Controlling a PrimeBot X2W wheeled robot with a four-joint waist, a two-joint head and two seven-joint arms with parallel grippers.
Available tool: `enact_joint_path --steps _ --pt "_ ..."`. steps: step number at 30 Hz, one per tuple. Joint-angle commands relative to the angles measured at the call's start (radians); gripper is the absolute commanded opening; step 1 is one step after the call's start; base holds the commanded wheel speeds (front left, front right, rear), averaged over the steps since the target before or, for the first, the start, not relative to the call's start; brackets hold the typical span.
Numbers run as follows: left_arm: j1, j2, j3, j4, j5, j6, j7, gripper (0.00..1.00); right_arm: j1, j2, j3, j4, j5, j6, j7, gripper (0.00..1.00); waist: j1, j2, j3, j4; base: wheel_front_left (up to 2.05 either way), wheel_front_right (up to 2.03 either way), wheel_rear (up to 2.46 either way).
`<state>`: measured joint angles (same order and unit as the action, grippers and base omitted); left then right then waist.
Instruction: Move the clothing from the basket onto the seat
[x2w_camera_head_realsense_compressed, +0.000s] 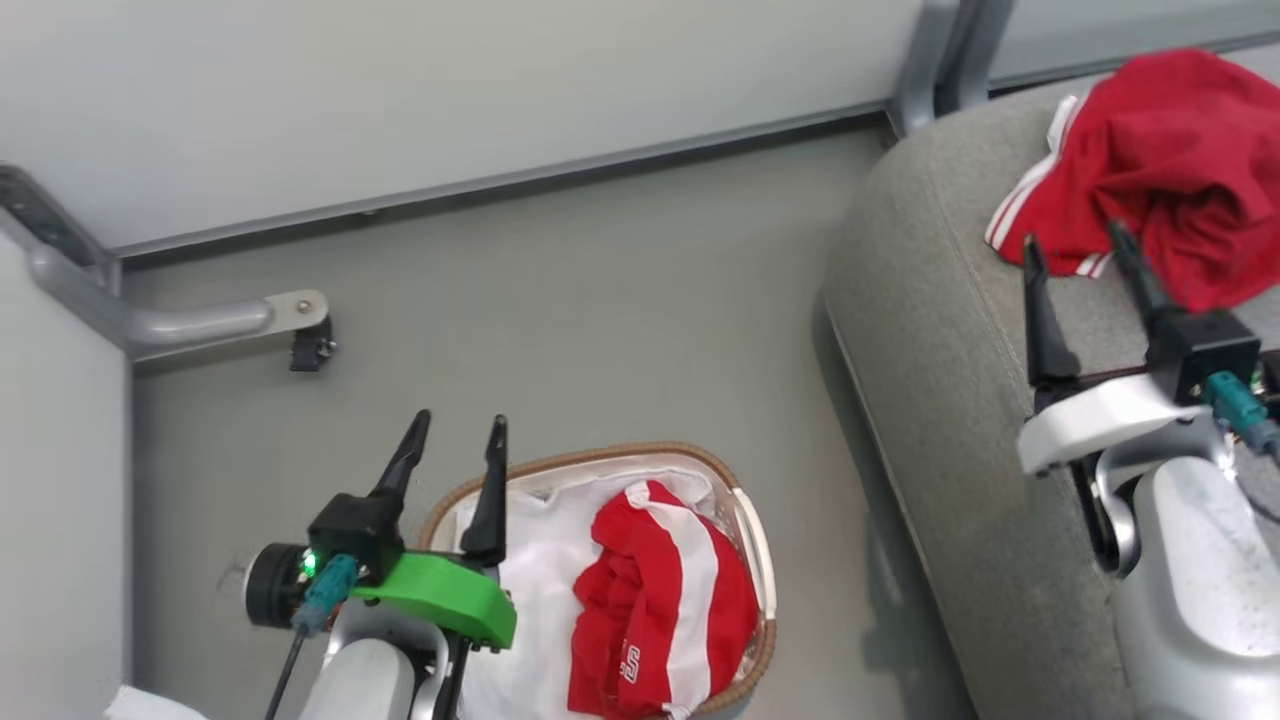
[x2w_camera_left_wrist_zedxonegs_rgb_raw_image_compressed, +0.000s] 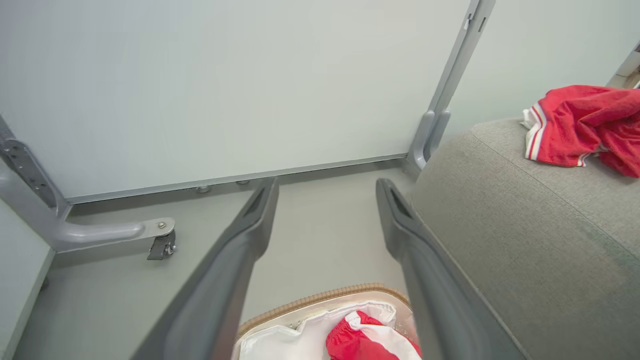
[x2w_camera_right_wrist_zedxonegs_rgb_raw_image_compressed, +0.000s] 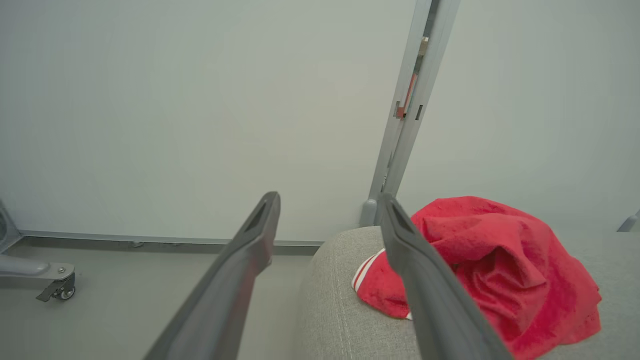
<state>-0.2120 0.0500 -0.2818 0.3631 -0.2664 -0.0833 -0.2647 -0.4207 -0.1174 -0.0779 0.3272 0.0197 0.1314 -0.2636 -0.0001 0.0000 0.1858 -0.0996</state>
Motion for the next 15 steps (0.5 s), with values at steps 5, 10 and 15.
enact_joint_path --steps 5,10,15 --pt "0.04 0.002 0.071 0.011 0.013 0.033 0.0 1.0 0.064 0.031 0.025 0.003 0.021 -0.001 -0.002 1.0 0.0001 0.0 -0.071 0.079 0.0 0.0 0.0" --pt "0.055 0.002 0.138 0.018 0.024 0.042 0.0 1.0 0.091 0.051 0.047 0.013 0.031 -0.001 -0.002 1.0 0.0001 0.0 -0.07 0.093 0.0 0.0 0.0" --pt "0.064 0.002 0.192 0.021 0.032 0.053 0.001 1.0 0.109 0.061 0.058 0.022 0.035 -0.001 -0.002 1.0 0.0001 0.0 -0.069 0.1 0.0 0.0 0.0"
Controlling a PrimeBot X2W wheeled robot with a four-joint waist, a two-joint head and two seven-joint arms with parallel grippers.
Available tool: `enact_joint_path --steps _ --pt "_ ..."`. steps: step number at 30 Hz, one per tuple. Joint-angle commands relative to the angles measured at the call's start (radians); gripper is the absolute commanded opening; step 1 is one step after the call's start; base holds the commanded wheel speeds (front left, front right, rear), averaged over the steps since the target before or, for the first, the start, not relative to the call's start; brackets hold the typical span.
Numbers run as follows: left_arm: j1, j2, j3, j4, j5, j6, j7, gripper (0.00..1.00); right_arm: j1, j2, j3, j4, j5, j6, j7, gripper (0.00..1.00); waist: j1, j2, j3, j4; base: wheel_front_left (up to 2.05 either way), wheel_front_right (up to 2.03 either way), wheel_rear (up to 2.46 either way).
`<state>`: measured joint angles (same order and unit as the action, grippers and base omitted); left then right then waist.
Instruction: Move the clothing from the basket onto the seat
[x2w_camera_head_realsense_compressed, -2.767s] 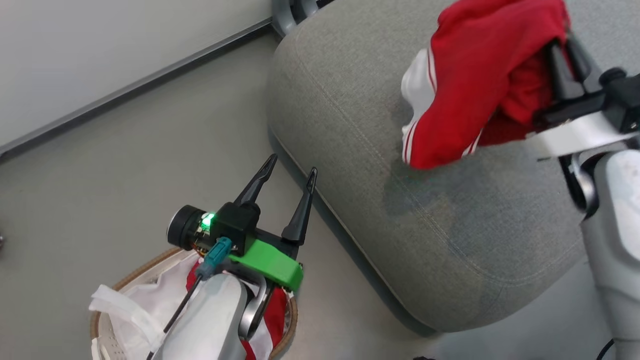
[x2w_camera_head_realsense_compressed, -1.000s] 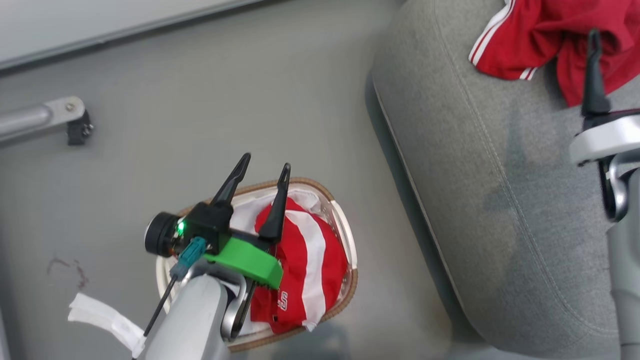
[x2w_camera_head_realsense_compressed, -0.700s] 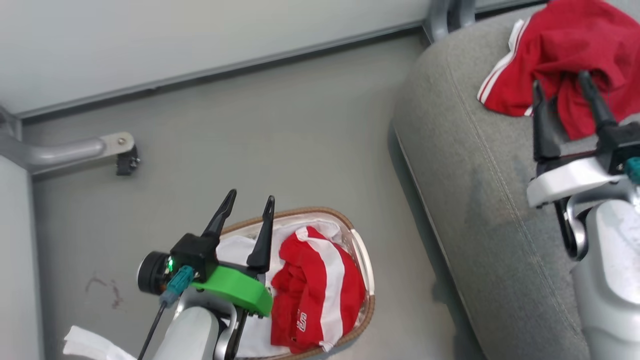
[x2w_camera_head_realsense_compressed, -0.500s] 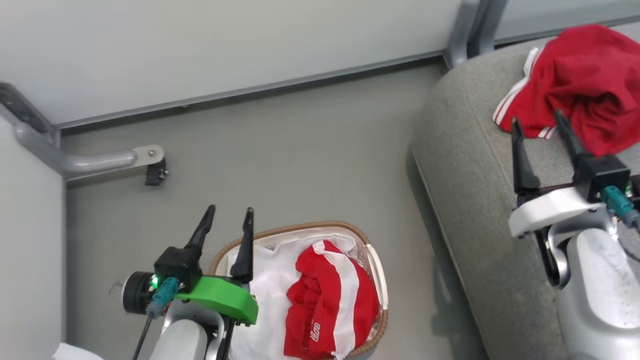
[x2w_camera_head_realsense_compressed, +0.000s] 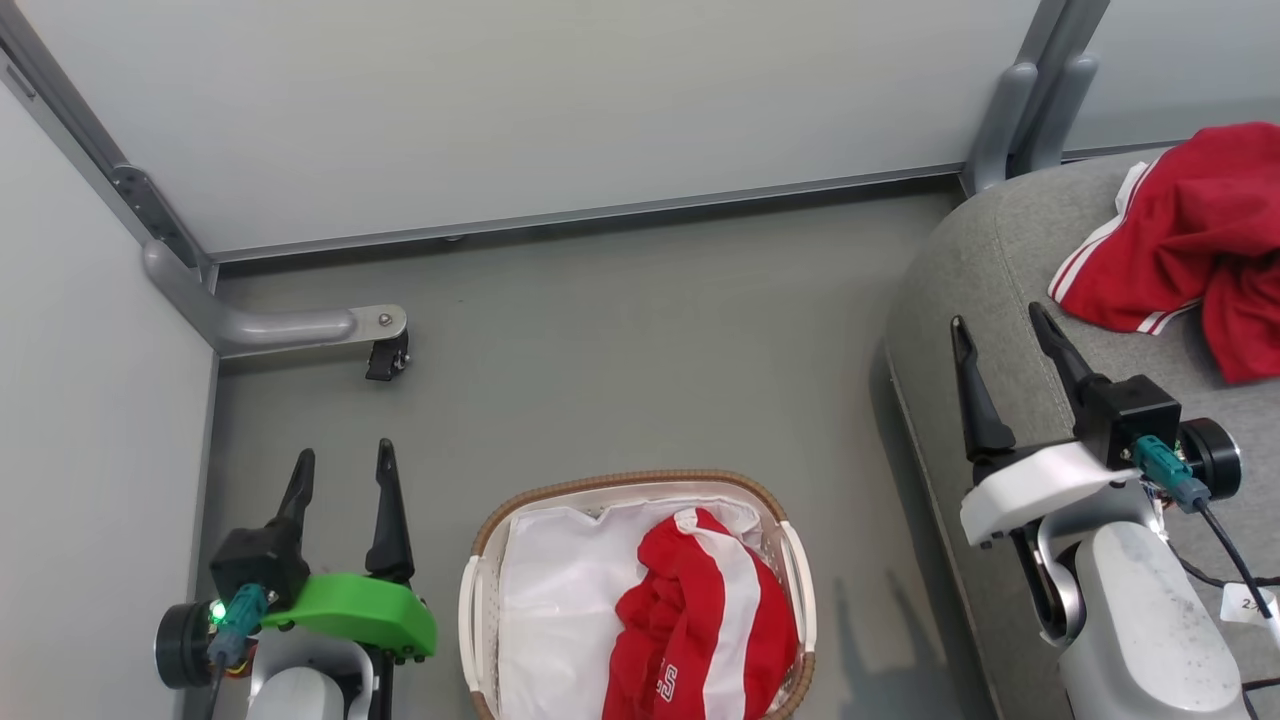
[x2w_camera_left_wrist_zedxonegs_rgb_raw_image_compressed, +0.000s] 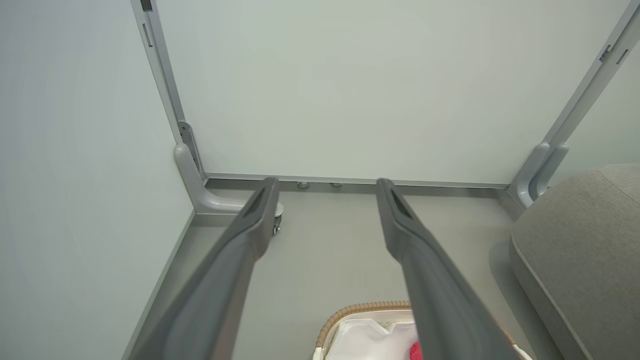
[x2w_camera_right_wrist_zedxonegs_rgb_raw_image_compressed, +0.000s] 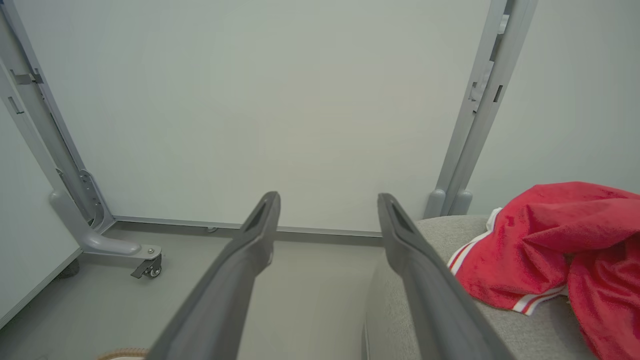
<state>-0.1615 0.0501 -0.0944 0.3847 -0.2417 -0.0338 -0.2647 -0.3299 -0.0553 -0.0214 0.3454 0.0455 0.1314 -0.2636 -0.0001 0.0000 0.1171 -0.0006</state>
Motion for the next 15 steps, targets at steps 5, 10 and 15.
enact_joint_path --steps 5,10,15 --pt "0.024 0.001 0.023 0.001 0.006 -0.001 0.001 1.0 0.026 0.002 0.006 0.014 0.01 -0.001 -0.002 1.0 0.0001 0.0 -0.005 0.005 0.0 0.0 0.0" --pt "0.029 0.002 0.022 -0.002 -0.001 -0.002 0.001 1.0 0.025 0.002 0.015 0.016 0.019 -0.001 -0.002 1.0 0.0001 0.0 0.0 0.002 0.0 0.0 0.0" --pt "0.01 0.001 -0.004 0.003 -0.013 -0.012 0.001 1.0 -0.003 0.002 0.02 0.01 0.03 -0.001 -0.002 1.0 0.0001 0.0 0.032 -0.013 0.0 0.0 0.0"
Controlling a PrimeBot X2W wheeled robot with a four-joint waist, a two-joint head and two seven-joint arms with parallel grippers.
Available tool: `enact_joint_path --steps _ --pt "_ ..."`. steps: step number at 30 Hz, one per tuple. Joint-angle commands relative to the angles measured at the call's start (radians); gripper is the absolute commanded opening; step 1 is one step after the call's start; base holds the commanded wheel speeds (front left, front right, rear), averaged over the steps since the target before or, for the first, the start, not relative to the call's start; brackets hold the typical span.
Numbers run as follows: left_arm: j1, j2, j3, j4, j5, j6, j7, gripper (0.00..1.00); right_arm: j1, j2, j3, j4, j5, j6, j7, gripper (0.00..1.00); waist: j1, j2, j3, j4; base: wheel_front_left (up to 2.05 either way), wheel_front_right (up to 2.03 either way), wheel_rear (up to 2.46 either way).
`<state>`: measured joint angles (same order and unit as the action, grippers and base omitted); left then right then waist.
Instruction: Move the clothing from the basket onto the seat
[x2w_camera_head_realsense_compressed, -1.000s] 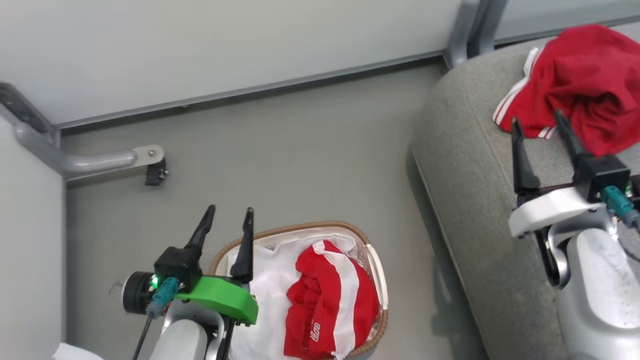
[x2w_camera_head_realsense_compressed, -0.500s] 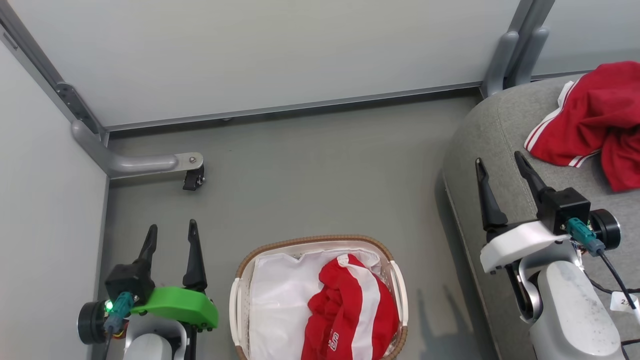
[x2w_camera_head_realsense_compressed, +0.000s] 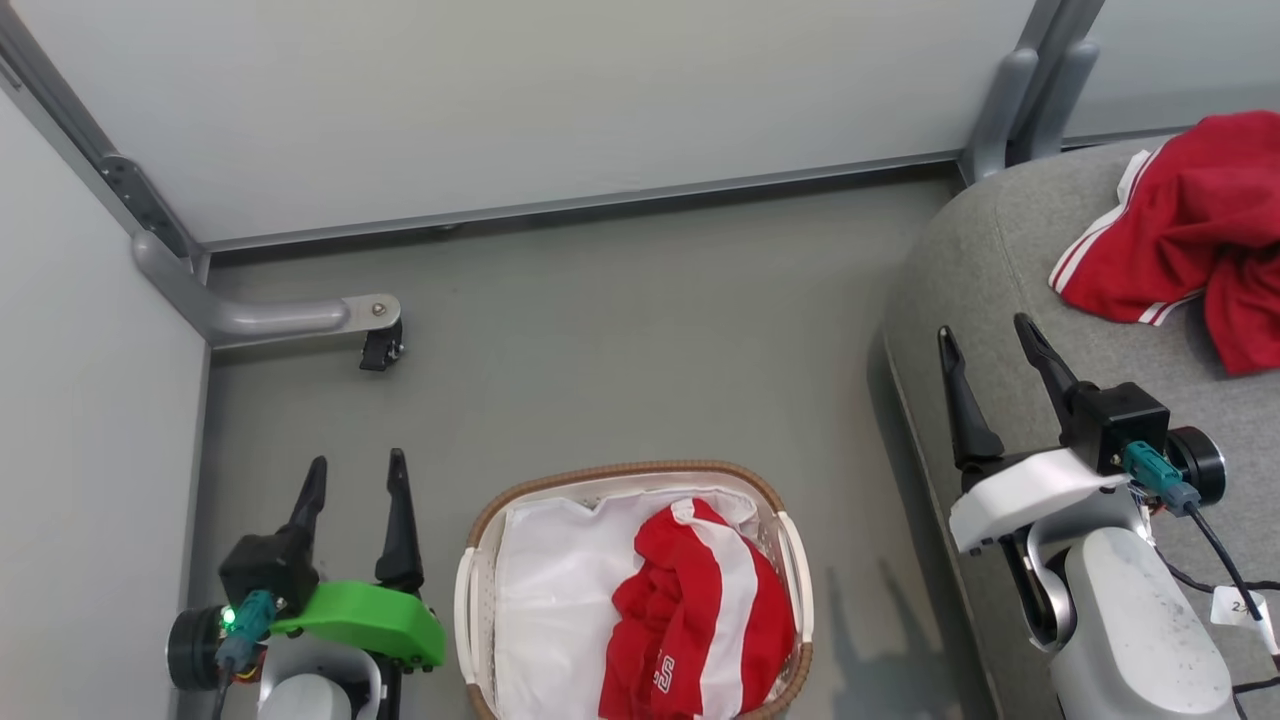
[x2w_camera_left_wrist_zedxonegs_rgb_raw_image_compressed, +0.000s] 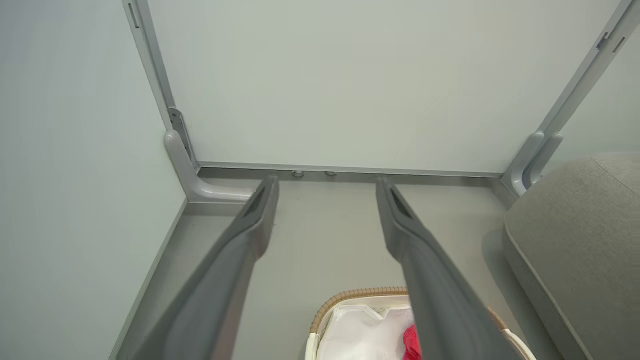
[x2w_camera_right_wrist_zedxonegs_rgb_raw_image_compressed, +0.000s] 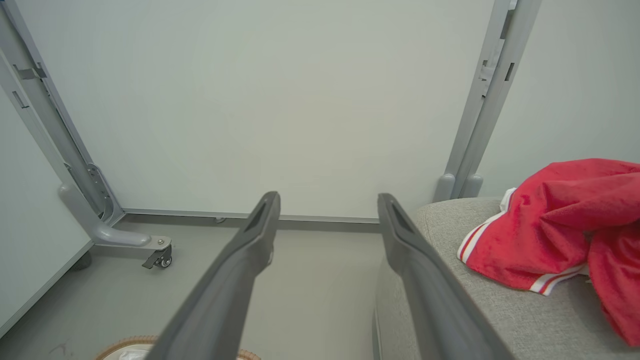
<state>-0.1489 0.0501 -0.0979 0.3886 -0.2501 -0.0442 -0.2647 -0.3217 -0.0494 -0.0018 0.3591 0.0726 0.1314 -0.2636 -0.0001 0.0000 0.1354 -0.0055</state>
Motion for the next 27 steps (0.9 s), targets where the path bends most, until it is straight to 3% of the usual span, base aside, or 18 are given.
enact_joint_path --steps 1,14,27 --pt "-0.011 0.002 -0.01 0.001 -0.005 -0.004 0.001 1.0 -0.019 -0.004 0.001 -0.008 0.005 -0.001 -0.002 1.0 0.0001 0.0 0.026 -0.012 0.0 0.0 0.0" --pt "-0.197 0.002 -0.153 0.097 -0.033 -0.024 0.001 1.0 -0.154 -0.003 0.017 -0.083 0.041 -0.001 -0.002 1.0 0.0001 0.0 0.251 -0.094 0.0 0.0 0.0" --pt "-0.402 0.004 -0.271 0.296 -0.061 -0.069 0.001 1.0 -0.308 -0.003 0.071 -0.176 0.1 -0.001 -0.002 1.0 0.0001 0.0 0.478 -0.208 0.0 0.0 0.0"
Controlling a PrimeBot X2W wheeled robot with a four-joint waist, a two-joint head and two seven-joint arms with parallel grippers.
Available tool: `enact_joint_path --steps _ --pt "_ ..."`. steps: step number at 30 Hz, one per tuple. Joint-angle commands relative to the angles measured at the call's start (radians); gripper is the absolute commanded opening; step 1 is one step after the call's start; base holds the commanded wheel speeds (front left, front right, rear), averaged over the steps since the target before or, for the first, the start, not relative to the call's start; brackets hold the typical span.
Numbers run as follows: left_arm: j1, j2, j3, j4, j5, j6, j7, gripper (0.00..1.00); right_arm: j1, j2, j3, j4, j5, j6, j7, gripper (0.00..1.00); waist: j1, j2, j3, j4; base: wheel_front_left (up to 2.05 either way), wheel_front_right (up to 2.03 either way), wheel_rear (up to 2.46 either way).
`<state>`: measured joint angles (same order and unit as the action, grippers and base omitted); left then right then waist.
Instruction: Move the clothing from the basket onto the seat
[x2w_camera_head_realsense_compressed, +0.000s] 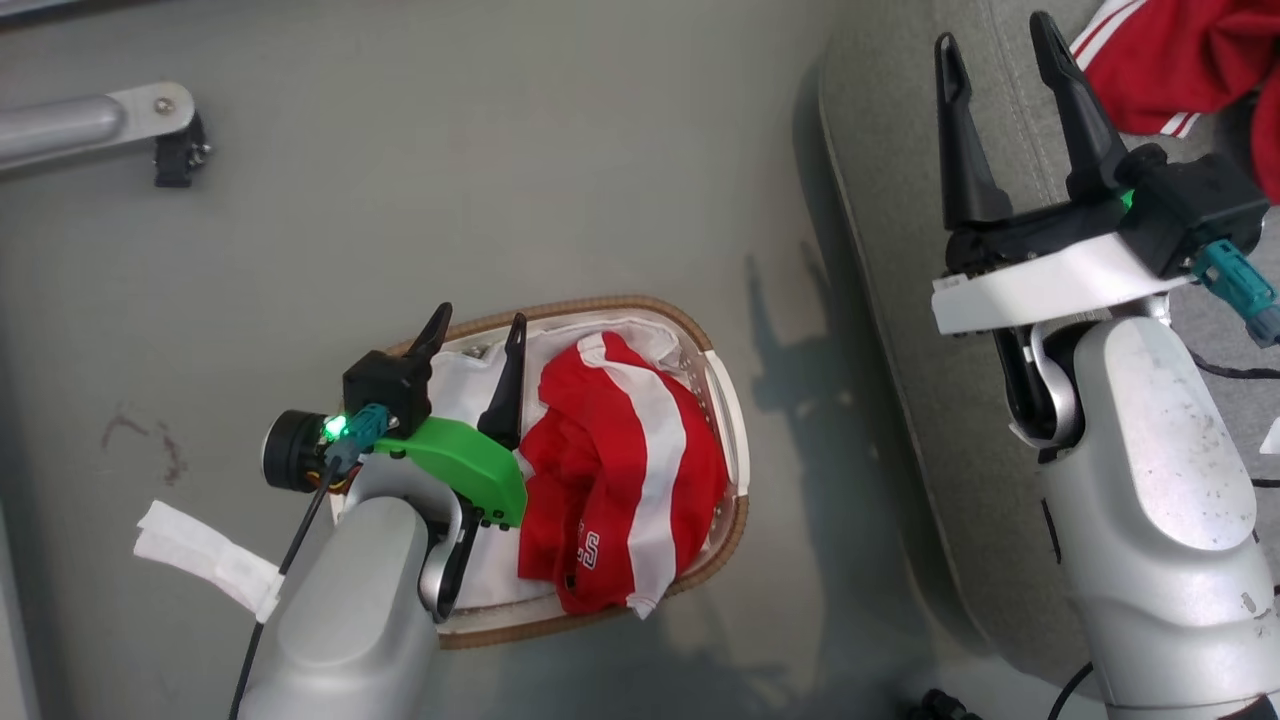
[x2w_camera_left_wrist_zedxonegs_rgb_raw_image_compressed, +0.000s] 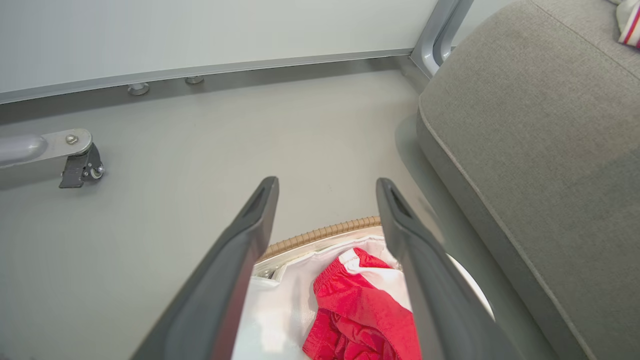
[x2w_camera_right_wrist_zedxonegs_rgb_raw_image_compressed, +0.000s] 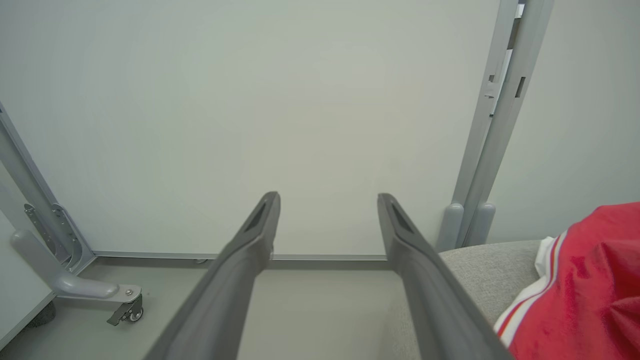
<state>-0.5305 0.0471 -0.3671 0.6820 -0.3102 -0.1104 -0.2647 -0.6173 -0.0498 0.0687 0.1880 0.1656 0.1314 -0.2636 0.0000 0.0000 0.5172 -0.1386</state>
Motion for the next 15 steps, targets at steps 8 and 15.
enact_joint_path --steps 8,15 --pt "-0.129 0.007 -0.052 0.16 -0.031 -0.014 0.001 1.0 -0.076 -0.002 0.018 -0.046 0.034 -0.001 -0.002 1.0 0.0 0.0 0.199 -0.126 0.0 0.0 0.0" --pt "-0.186 0.007 -0.142 0.321 -0.108 -0.02 0.001 1.0 -0.106 -0.002 0.042 -0.06 0.057 -0.001 -0.002 1.0 0.0 0.0 0.251 -0.162 0.0 0.0 0.0"
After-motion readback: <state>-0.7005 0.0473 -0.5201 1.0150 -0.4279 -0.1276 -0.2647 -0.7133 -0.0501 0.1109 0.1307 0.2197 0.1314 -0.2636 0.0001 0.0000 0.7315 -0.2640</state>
